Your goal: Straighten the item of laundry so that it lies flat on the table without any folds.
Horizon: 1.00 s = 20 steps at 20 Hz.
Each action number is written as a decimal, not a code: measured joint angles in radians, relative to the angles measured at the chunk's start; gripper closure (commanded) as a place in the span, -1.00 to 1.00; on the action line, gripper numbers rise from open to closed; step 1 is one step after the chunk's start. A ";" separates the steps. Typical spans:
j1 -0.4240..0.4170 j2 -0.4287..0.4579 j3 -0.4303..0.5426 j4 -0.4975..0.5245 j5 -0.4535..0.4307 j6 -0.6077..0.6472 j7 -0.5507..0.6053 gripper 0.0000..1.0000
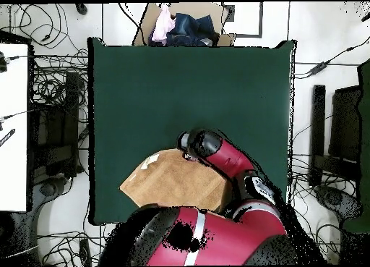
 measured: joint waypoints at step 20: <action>-0.094 -0.076 0.000 0.119 0.000 0.000 0.000 -1.00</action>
